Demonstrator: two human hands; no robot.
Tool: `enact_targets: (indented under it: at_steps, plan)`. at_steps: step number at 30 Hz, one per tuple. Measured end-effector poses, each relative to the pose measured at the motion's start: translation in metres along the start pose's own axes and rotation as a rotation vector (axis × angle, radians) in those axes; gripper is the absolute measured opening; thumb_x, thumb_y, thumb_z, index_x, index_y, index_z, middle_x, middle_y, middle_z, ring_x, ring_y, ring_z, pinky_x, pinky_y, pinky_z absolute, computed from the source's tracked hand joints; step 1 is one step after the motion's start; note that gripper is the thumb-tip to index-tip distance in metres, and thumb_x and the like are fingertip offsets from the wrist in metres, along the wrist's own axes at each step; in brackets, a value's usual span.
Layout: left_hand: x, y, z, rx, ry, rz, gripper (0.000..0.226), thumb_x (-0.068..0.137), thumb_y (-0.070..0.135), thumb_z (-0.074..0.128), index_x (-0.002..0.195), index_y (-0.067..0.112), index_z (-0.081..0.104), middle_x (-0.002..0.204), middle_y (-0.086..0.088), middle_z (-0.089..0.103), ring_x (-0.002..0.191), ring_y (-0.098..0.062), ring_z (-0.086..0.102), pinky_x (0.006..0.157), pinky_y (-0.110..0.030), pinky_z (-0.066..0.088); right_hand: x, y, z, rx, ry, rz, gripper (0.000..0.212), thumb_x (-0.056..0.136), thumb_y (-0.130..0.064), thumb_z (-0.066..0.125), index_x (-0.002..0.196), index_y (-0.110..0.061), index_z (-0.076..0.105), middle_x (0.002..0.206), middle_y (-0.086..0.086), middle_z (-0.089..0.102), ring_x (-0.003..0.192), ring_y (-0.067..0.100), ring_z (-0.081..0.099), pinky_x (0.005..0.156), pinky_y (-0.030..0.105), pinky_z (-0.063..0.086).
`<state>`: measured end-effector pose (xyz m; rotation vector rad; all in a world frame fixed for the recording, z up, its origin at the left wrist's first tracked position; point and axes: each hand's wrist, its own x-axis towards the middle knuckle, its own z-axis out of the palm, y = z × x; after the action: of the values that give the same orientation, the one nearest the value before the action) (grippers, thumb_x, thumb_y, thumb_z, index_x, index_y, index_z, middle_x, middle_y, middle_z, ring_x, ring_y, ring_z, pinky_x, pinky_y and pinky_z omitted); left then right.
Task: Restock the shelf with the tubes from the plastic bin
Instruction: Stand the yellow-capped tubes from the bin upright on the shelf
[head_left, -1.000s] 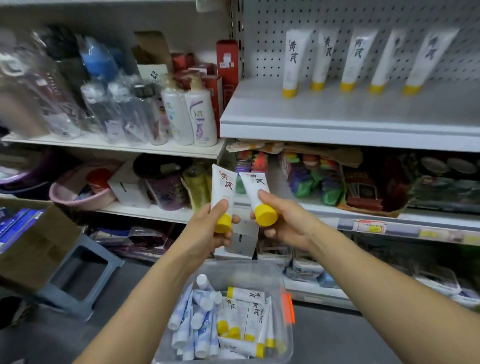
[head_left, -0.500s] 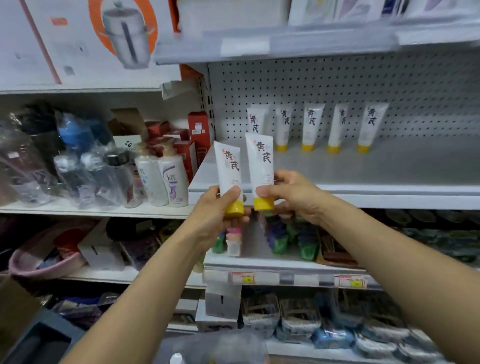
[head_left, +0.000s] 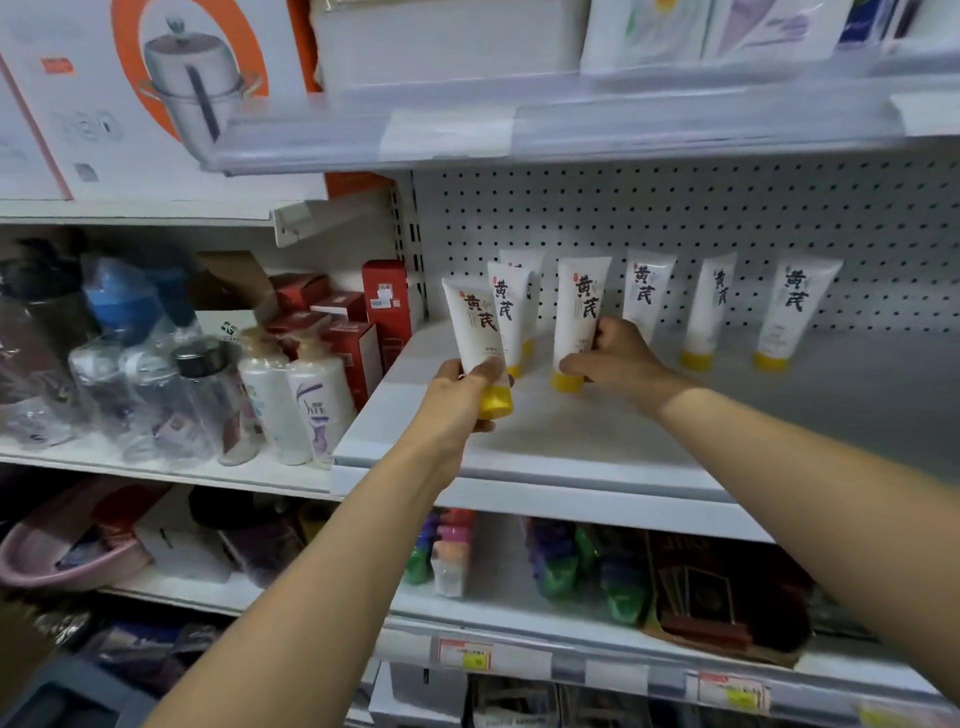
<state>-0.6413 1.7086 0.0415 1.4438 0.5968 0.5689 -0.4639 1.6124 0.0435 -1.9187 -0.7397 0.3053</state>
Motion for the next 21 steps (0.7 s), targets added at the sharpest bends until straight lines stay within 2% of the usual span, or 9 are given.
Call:
enact_targets:
  at_steps: [5, 9, 16, 19, 21]
  plan:
    - [0.020, -0.002, 0.010, -0.021, 0.026, 0.000, 0.031, 0.095, 0.027, 0.057, 0.122, 0.014, 0.052, 0.108, -0.007, 0.064, 0.085, -0.019, 0.060, 0.070, -0.032, 0.052, 0.027, 0.015, 0.004, -0.095, 0.058, -0.011, 0.051, 0.074, -0.009, 0.073, 0.119, -0.008, 0.050, 0.119, 0.010, 0.058, 0.104, 0.026, 0.058, 0.083, 0.034, 0.051]
    - [0.029, -0.004, 0.013, -0.037, 0.029, 0.008, 0.030, 0.094, 0.025, 0.058, 0.121, 0.013, 0.052, 0.104, -0.004, 0.064, 0.084, -0.018, 0.061, 0.077, -0.037, 0.055, 0.037, 0.024, 0.007, -0.088, 0.041, -0.022, 0.051, 0.076, -0.007, 0.072, 0.122, -0.008, 0.049, 0.122, 0.010, 0.059, 0.108, 0.026, 0.058, 0.089, 0.037, 0.050]
    - [0.031, -0.009, 0.018, -0.055, 0.022, 0.007, 0.041, 0.093, 0.023, 0.060, 0.130, 0.011, 0.050, 0.120, -0.012, 0.059, 0.098, -0.025, 0.060, 0.082, -0.039, 0.058, 0.039, 0.029, 0.007, -0.075, 0.041, -0.025, 0.051, 0.077, -0.008, 0.072, 0.123, -0.008, 0.049, 0.122, 0.009, 0.060, 0.109, 0.025, 0.059, 0.091, 0.038, 0.051]
    - [0.028, -0.009, 0.020, -0.050, 0.019, 0.012, 0.039, 0.093, 0.021, 0.060, 0.130, 0.012, 0.050, 0.121, -0.012, 0.059, 0.100, -0.025, 0.061, 0.083, -0.040, 0.058, 0.035, 0.028, 0.003, -0.069, -0.021, 0.038, 0.065, 0.076, -0.010, 0.075, 0.132, -0.008, 0.041, 0.122, 0.008, 0.059, 0.111, 0.024, 0.058, 0.090, 0.036, 0.051]
    - [0.026, -0.009, 0.020, -0.030, 0.020, 0.026, 0.039, 0.093, 0.021, 0.060, 0.130, 0.013, 0.049, 0.121, -0.011, 0.058, 0.101, -0.024, 0.061, 0.080, -0.038, 0.059, 0.027, 0.024, 0.000, -0.073, -0.023, 0.055, 0.069, 0.079, -0.013, 0.074, 0.136, -0.007, 0.035, 0.120, 0.006, 0.054, 0.109, 0.023, 0.055, 0.082, 0.031, 0.048]
